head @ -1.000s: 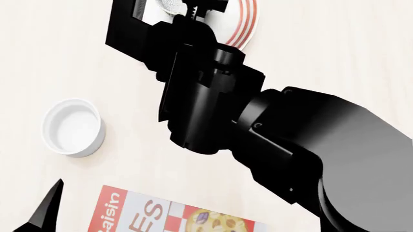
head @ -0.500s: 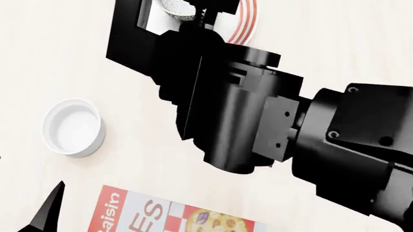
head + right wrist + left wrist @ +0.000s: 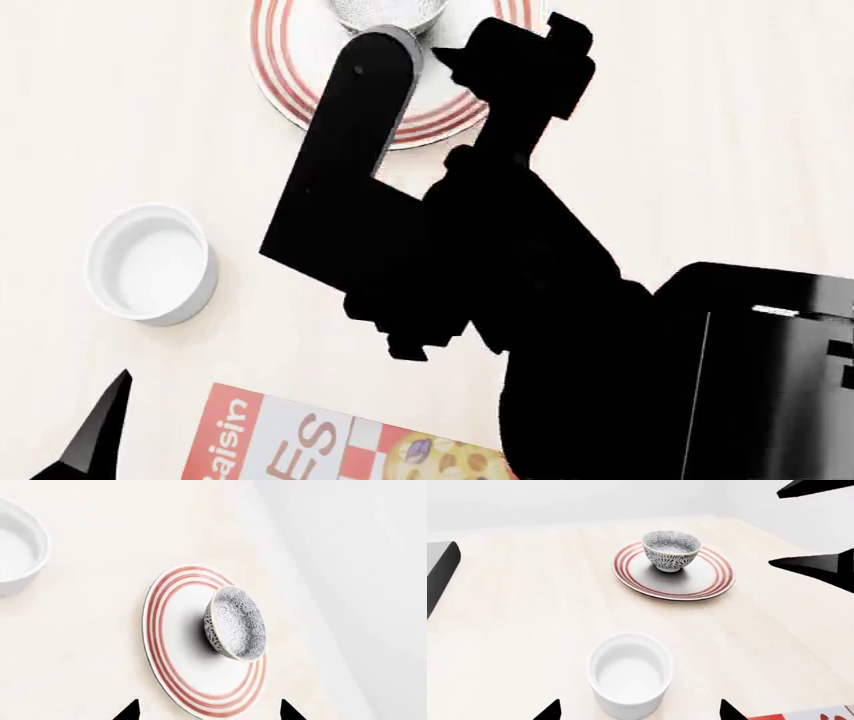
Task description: Pick the akita bowl on the cookies box and place it on the plate.
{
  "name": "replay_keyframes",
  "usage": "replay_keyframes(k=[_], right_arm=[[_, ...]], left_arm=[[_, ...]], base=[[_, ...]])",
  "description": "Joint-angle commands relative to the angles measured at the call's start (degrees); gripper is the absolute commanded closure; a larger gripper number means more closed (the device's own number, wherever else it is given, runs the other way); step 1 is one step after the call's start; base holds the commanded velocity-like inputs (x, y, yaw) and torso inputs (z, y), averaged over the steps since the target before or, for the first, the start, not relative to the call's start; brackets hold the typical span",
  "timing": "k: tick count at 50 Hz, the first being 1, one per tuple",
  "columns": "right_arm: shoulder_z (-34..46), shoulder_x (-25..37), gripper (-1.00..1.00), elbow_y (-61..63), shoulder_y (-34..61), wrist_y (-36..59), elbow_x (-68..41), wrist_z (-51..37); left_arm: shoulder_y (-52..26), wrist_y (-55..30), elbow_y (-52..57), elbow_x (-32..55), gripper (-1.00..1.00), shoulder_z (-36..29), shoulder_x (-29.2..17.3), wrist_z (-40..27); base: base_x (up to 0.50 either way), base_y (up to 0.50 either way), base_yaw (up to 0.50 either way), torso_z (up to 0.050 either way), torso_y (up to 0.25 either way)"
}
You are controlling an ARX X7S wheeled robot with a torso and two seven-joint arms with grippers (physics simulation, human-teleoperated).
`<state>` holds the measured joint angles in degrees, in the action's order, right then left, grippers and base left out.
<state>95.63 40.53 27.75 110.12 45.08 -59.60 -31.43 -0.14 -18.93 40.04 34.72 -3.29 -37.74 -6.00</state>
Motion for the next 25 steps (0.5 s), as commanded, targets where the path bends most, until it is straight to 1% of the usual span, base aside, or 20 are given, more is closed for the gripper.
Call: replay_keyframes(k=[1,4,7,9,10,13,14,18,19,23,25], right_arm=[[-1.1,14.4,-1.00,15.5,-8.0,-10.1,2.2,-8.2],[-1.1,17.3,-1.00,15.3,-11.3,-14.8,4.0,-8.9],[-0.3,21.3,-1.00,17.0,-16.2,-21.5,9.0,-11.3],[0.1,23.3,-1.00,18.4,-18.5,-25.0,10.4,-12.4],[0.9,24.6,-1.00,19.8,-20.4,-26.4,13.3,-14.4],[1.8,26.0,-1.00,21.0,-22.4,-28.2,15.3,-15.5],[2.1,27.5,-1.00,21.5,-24.2,-31.5,16.3,-16.6],[3.5,30.7,-1.00,21.6,-29.2,-39.1,21.1,-19.7],[4.3,31.7,-1.00,21.9,-31.2,-41.1,24.4,-22.3],[6.1,34.3,-1.00,21.5,-36.5,-49.9,31.1,-27.2],[6.6,35.1,-1.00,21.2,-37.8,-52.2,32.8,-28.6]], left_arm=[[-0.1,0.0,0.7,1.5,-1.00,0.9,0.3,-0.8],[0.3,0.2,1.2,1.4,-1.00,1.2,0.3,-1.2],[1.4,1.0,1.8,1.1,-1.00,1.8,0.3,-1.4],[1.8,1.2,2.2,1.0,-1.00,2.3,0.3,-1.8],[2.4,1.6,2.6,1.0,-1.00,2.7,0.2,-1.9],[3.6,2.3,3.5,0.8,-1.00,3.3,0.1,-2.0],[4.4,3.1,3.8,0.1,-1.00,3.4,0.2,-2.0],[7.0,5.1,4.5,-0.2,-1.00,5.0,0.4,-1.9],[7.7,5.9,4.6,-0.5,-1.00,5.5,0.6,-2.0],[9.4,8.1,5.0,-1.3,-1.00,7.0,1.2,-2.2],[10.2,8.7,5.7,-1.2,-1.00,7.7,1.1,-2.3]], base=[[0.00,0.00,0.00,0.000,0.000],[0.00,0.00,0.00,0.000,0.000],[0.00,0.00,0.00,0.000,0.000],[0.00,0.00,0.00,0.000,0.000],[0.00,0.00,0.00,0.000,0.000],[0.00,0.00,0.00,0.000,0.000],[0.00,0.00,0.00,0.000,0.000],[0.00,0.00,0.00,0.000,0.000],[0.00,0.00,0.00,0.000,0.000],[0.00,0.00,0.00,0.000,0.000],[0.00,0.00,0.00,0.000,0.000]])
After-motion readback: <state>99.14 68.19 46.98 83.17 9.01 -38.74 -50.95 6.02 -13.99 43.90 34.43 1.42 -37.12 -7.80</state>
